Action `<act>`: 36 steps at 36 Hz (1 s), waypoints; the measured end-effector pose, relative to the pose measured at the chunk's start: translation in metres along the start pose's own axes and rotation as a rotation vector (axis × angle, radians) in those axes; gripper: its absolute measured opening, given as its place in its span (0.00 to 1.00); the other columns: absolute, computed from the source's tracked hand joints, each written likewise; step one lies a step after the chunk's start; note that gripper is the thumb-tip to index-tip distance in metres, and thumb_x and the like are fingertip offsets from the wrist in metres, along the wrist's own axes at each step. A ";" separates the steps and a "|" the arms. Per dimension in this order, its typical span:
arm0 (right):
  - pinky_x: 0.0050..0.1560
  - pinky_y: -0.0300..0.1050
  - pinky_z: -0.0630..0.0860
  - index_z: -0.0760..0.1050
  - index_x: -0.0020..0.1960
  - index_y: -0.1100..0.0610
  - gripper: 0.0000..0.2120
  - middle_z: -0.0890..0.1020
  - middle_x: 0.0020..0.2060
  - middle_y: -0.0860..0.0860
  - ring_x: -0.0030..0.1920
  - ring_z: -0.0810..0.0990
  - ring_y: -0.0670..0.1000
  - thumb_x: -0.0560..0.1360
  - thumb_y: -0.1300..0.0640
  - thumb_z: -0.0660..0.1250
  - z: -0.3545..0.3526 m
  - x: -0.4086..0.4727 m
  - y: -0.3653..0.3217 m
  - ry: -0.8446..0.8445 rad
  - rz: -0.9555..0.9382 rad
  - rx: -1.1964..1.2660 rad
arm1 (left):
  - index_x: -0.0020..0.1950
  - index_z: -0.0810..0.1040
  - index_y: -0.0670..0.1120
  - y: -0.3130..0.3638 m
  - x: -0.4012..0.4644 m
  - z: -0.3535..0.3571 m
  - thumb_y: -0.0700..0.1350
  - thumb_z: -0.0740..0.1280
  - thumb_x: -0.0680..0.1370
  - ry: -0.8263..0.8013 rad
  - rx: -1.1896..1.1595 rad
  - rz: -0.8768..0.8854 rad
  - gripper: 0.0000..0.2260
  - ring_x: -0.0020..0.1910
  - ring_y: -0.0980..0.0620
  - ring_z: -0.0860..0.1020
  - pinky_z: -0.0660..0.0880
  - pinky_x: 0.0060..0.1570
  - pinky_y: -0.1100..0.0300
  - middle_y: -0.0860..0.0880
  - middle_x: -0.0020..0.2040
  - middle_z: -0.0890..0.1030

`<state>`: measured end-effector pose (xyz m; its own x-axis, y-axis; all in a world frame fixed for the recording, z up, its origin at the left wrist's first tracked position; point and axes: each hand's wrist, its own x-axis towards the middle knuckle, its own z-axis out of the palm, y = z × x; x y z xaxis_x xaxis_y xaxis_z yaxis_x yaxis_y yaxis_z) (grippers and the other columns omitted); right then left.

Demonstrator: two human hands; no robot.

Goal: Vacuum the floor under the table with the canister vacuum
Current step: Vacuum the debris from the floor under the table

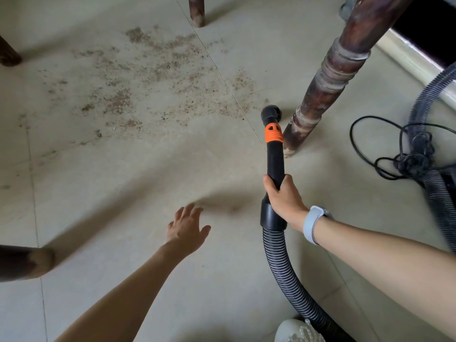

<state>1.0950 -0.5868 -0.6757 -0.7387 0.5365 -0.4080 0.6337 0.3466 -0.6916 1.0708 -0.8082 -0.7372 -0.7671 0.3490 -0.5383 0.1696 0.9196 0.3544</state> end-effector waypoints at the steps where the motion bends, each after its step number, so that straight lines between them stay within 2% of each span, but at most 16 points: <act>1: 0.31 0.40 0.67 0.64 0.52 0.61 0.16 0.72 0.36 0.50 0.35 0.74 0.50 0.79 0.47 0.60 -0.001 0.001 -0.001 -0.003 -0.008 0.005 | 0.75 0.60 0.49 0.004 0.002 -0.005 0.53 0.61 0.79 0.009 -0.021 0.012 0.26 0.75 0.48 0.55 0.61 0.71 0.50 0.49 0.77 0.57; 4: 0.33 0.43 0.68 0.66 0.52 0.61 0.17 0.73 0.37 0.50 0.39 0.75 0.53 0.79 0.46 0.60 -0.006 0.011 -0.003 0.008 -0.005 0.041 | 0.73 0.64 0.47 0.019 0.010 -0.021 0.51 0.61 0.80 0.041 -0.080 0.064 0.23 0.71 0.47 0.63 0.63 0.69 0.52 0.47 0.73 0.65; 7: 0.42 0.44 0.69 0.68 0.53 0.61 0.17 0.75 0.41 0.52 0.43 0.76 0.54 0.79 0.46 0.60 -0.009 0.025 -0.010 0.030 0.027 0.130 | 0.70 0.68 0.45 0.038 0.022 -0.040 0.50 0.61 0.80 0.053 -0.118 0.102 0.20 0.66 0.47 0.71 0.67 0.64 0.56 0.46 0.67 0.73; 11: 0.52 0.49 0.73 0.69 0.54 0.62 0.18 0.76 0.45 0.55 0.49 0.77 0.56 0.78 0.46 0.61 -0.006 0.043 -0.021 0.017 0.046 0.231 | 0.68 0.71 0.46 0.064 0.032 -0.060 0.51 0.61 0.80 0.010 -0.194 0.138 0.18 0.59 0.48 0.76 0.70 0.56 0.61 0.49 0.61 0.79; 16: 0.48 0.45 0.70 0.70 0.56 0.62 0.19 0.75 0.43 0.54 0.46 0.76 0.54 0.79 0.45 0.60 0.001 0.058 -0.033 -0.029 0.056 0.358 | 0.70 0.68 0.47 0.090 0.032 -0.065 0.57 0.63 0.78 -0.148 -0.430 0.137 0.24 0.55 0.52 0.77 0.72 0.54 0.61 0.54 0.55 0.77; 19: 0.47 0.46 0.71 0.70 0.54 0.60 0.18 0.75 0.41 0.52 0.44 0.75 0.52 0.78 0.44 0.60 0.010 0.060 -0.036 -0.079 0.057 0.396 | 0.72 0.64 0.47 0.097 0.029 -0.055 0.58 0.63 0.77 -0.220 -0.538 0.150 0.27 0.57 0.52 0.76 0.73 0.55 0.60 0.52 0.59 0.76; 21: 0.47 0.45 0.71 0.69 0.53 0.59 0.18 0.75 0.40 0.51 0.43 0.75 0.51 0.78 0.44 0.60 0.014 0.059 -0.038 -0.106 0.052 0.404 | 0.69 0.65 0.46 0.099 0.025 -0.046 0.58 0.63 0.77 -0.202 -0.664 0.116 0.25 0.55 0.52 0.77 0.75 0.56 0.58 0.49 0.58 0.77; 23: 0.45 0.45 0.71 0.69 0.52 0.59 0.17 0.74 0.40 0.52 0.42 0.75 0.51 0.79 0.44 0.59 0.018 0.056 -0.041 -0.130 0.038 0.409 | 0.66 0.68 0.45 0.100 0.019 -0.036 0.56 0.64 0.77 -0.199 -0.908 0.053 0.22 0.51 0.50 0.80 0.77 0.55 0.54 0.46 0.54 0.79; 25: 0.43 0.45 0.71 0.69 0.51 0.59 0.16 0.74 0.40 0.52 0.42 0.75 0.51 0.79 0.45 0.59 0.020 0.054 -0.044 -0.152 0.013 0.402 | 0.61 0.69 0.45 0.103 0.013 -0.027 0.54 0.64 0.78 -0.196 -1.140 0.005 0.17 0.44 0.47 0.82 0.80 0.49 0.53 0.44 0.50 0.80; 27: 0.40 0.43 0.70 0.69 0.51 0.59 0.16 0.74 0.39 0.52 0.41 0.75 0.51 0.79 0.45 0.59 0.022 0.052 -0.047 -0.168 -0.003 0.392 | 0.57 0.69 0.46 0.103 0.007 -0.022 0.52 0.63 0.79 -0.140 -1.250 -0.011 0.13 0.37 0.47 0.81 0.81 0.43 0.53 0.44 0.43 0.78; 30: 0.34 0.40 0.68 0.69 0.51 0.59 0.16 0.73 0.37 0.50 0.38 0.74 0.49 0.79 0.45 0.59 0.025 0.049 -0.058 -0.170 -0.011 0.375 | 0.53 0.68 0.44 0.101 0.006 -0.020 0.49 0.66 0.78 0.007 -1.255 0.010 0.11 0.29 0.47 0.76 0.79 0.36 0.49 0.42 0.36 0.74; 32: 0.33 0.41 0.67 0.68 0.52 0.59 0.16 0.72 0.36 0.50 0.38 0.73 0.50 0.79 0.45 0.59 0.028 0.051 -0.066 -0.165 -0.001 0.379 | 0.53 0.68 0.43 0.097 0.007 -0.026 0.49 0.69 0.77 0.102 -1.180 0.038 0.14 0.25 0.48 0.75 0.77 0.32 0.51 0.43 0.33 0.74; 34: 0.33 0.43 0.66 0.69 0.53 0.59 0.15 0.72 0.36 0.50 0.37 0.73 0.50 0.79 0.46 0.60 0.031 0.052 -0.075 -0.151 0.029 0.420 | 0.55 0.68 0.44 0.090 0.009 -0.035 0.53 0.72 0.73 0.175 -1.029 0.068 0.20 0.25 0.49 0.76 0.78 0.33 0.52 0.46 0.31 0.76; 36: 0.33 0.43 0.67 0.69 0.54 0.59 0.15 0.73 0.36 0.51 0.37 0.73 0.50 0.78 0.47 0.61 0.032 0.054 -0.081 -0.148 0.070 0.466 | 0.57 0.68 0.46 0.082 0.009 -0.042 0.55 0.72 0.72 0.258 -0.814 0.060 0.22 0.29 0.48 0.80 0.79 0.37 0.52 0.47 0.33 0.79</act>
<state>0.9966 -0.6108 -0.6608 -0.7439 0.4196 -0.5201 0.5381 -0.0853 -0.8386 1.0514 -0.7371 -0.6810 -0.9044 0.2507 -0.3452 -0.2066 0.4505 0.8686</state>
